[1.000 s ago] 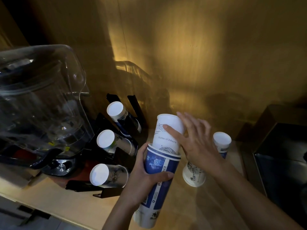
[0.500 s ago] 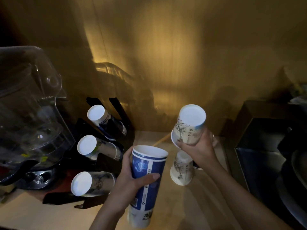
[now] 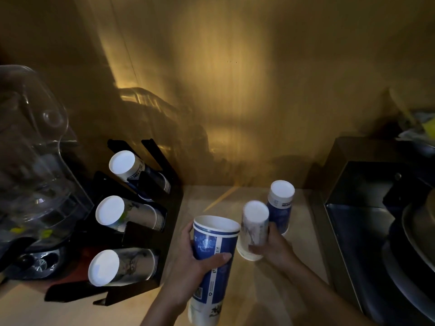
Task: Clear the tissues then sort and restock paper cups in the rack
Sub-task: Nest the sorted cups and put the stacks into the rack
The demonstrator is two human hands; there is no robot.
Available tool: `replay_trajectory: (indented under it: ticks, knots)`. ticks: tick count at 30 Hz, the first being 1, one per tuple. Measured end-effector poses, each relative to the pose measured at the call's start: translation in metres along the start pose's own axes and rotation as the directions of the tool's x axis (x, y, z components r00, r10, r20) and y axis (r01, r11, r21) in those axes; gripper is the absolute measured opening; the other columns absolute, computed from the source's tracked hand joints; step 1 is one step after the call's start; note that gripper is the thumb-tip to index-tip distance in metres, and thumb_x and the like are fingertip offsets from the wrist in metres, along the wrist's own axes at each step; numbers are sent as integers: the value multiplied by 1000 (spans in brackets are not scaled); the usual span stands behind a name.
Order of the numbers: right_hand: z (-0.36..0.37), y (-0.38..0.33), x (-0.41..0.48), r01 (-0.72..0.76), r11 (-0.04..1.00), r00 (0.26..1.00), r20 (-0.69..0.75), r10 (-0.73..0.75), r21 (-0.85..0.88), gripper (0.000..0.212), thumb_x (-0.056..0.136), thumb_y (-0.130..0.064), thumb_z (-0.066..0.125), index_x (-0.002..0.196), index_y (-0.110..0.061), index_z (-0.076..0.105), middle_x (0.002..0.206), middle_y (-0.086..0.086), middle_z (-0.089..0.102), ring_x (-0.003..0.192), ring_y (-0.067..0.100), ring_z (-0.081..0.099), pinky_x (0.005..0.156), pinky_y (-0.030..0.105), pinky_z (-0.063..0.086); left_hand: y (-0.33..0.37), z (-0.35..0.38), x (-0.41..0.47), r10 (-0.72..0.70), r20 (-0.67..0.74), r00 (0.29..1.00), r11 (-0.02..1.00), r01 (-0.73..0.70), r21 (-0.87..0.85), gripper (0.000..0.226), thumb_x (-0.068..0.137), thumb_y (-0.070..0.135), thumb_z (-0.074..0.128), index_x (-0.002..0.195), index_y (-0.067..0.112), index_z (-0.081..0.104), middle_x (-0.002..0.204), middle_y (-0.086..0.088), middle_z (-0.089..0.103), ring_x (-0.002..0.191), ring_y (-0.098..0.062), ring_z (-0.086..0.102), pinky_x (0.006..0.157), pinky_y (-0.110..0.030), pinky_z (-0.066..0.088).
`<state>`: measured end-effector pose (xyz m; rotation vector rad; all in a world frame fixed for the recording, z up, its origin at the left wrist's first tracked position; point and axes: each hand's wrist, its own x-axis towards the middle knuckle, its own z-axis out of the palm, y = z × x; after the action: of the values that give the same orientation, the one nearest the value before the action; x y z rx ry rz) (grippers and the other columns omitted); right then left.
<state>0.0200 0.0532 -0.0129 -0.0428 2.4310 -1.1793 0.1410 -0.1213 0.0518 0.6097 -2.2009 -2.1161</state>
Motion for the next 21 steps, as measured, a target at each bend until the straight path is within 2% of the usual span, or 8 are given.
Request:
replay_trajectory:
  ticks: [2,5,9,12,14,15,18,21]
  knots:
    - [-1,11,4,-68,993,995,68,74,-93,63,70,-24,73,122,-15,38,125,6,56,115,26,51,101,47,38,-4,3,0,-46,58,997,999,46,7,103,39,37,90,124,44,33,115,1,63,94,-14,68,75,-32,57]
    - [-5,25,8,-67,982,994,75,81,-175,49,69,-23,68,114,-19,47,115,3,61,105,23,57,95,45,45,-10,4,1,-65,76,995,998,63,27,107,39,37,87,129,40,30,113,1,64,87,-9,70,66,-24,55]
    - [-25,25,16,9,977,1000,8,-8,-214,8,80,-23,56,87,-20,54,94,3,63,83,17,60,80,40,53,-14,5,6,-61,39,997,997,60,40,104,39,41,85,124,47,25,112,3,61,91,-12,67,66,-25,53]
    - [-45,4,12,90,959,984,-128,-128,-267,8,85,-22,56,78,-17,59,86,6,65,78,20,60,77,42,53,-16,9,11,-11,7,1000,998,11,65,97,53,30,87,126,45,26,112,5,62,91,-9,67,71,-28,54]
    - [-56,-17,1,230,959,939,-221,-263,-165,16,84,-16,59,69,-18,63,78,2,67,76,19,61,73,37,53,-15,13,12,35,-10,999,994,-34,101,93,57,27,87,128,41,27,111,10,61,86,-2,67,69,-22,53]
    - [-60,-28,-8,326,943,913,-234,-333,-71,21,83,-14,61,65,-24,64,72,-6,68,74,14,62,68,29,51,-14,16,13,62,-15,998,991,-59,118,92,58,26,86,126,42,27,110,14,59,83,4,66,64,-16,52]
    - [-64,-61,-39,523,837,852,-116,-510,161,22,81,-14,65,71,-33,67,69,-18,69,71,-3,62,61,9,46,-7,24,11,140,-30,990,982,-134,136,89,59,21,86,120,45,26,106,22,52,79,22,57,52,-1,45]
    - [-56,-79,-55,569,788,808,21,-589,235,10,81,-18,65,86,-24,71,85,-12,70,79,-2,63,65,8,46,-1,28,8,189,-36,981,975,-183,128,85,61,20,85,114,52,26,109,22,50,84,21,56,53,2,43]
